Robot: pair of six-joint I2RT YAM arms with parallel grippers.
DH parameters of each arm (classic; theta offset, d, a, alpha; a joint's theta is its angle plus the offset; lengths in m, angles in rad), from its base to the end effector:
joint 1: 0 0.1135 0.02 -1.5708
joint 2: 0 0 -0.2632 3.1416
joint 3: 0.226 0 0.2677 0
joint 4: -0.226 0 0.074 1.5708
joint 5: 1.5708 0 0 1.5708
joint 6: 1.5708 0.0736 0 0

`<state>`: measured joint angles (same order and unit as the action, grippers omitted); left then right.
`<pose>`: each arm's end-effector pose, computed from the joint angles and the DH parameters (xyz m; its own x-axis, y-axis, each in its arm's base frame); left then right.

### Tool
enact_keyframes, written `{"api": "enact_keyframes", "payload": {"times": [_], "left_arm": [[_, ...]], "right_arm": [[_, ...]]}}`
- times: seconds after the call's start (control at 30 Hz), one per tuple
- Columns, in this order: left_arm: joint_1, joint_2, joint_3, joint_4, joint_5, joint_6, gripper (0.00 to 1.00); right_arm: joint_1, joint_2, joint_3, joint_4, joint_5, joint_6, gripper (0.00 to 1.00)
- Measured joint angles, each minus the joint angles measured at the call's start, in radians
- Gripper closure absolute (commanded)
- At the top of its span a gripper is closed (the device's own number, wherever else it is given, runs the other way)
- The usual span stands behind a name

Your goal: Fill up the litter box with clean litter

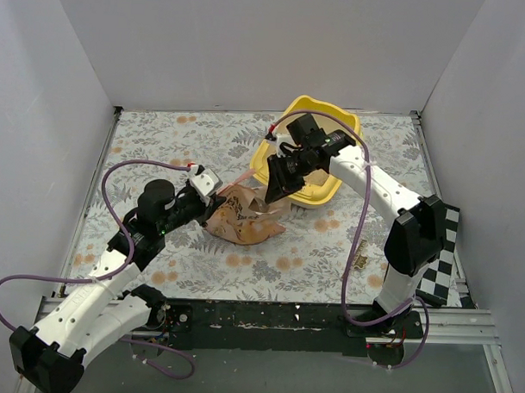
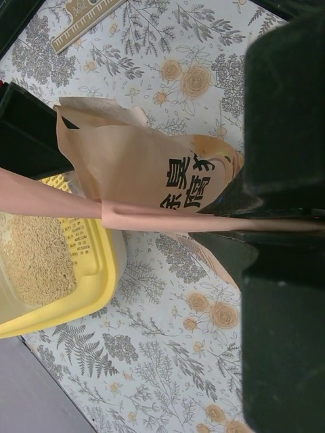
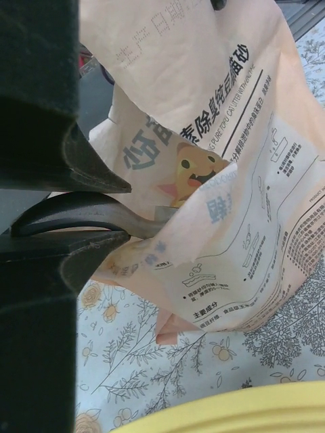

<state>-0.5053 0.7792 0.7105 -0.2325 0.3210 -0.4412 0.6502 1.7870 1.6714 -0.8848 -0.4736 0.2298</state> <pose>0.1940 -0.1338 0.2977 -0.5435 -0.1624 -0.8236 0.5429 0.6803 -0.4924 0.3123 0.2797 0.2827 -0.8197 -0.3687 -0.4383 -0.5628 0.6606 0.4968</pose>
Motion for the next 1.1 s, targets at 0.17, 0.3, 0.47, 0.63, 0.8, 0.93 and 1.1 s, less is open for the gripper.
{"api": "enact_keyframes", "payload": {"times": [0.17,0.3,0.47,0.63,0.8,0.93,1.1], "left_arm": [[-0.011,0.0,-0.001,0.002,-0.022,0.004,1.0],[-0.014,0.0,-0.001,0.002,-0.035,0.007,1.0],[-0.015,0.0,-0.001,-0.001,-0.06,0.013,1.0],[-0.015,0.0,-0.001,-0.011,-0.087,0.024,1.0],[-0.015,-0.01,-0.001,-0.027,-0.109,0.033,1.0],[-0.015,-0.037,0.0,-0.043,-0.131,0.033,1.0],[-0.015,-0.072,0.0,-0.06,-0.155,0.033,1.0]], "right_arm": [[-0.006,0.0,-0.096,0.133,-0.076,0.015,0.99],[-0.022,-0.006,-0.213,0.296,-0.17,0.06,0.99],[-0.033,-0.026,-0.411,0.62,-0.288,0.193,0.99],[-0.031,-0.029,-0.61,1.015,-0.349,0.413,0.99],[-0.013,-0.019,-0.758,1.382,-0.351,0.658,0.99],[0.001,-0.007,-0.8,1.547,-0.354,0.778,0.99],[0.003,-0.01,-0.804,1.642,-0.378,0.848,0.99]]}}
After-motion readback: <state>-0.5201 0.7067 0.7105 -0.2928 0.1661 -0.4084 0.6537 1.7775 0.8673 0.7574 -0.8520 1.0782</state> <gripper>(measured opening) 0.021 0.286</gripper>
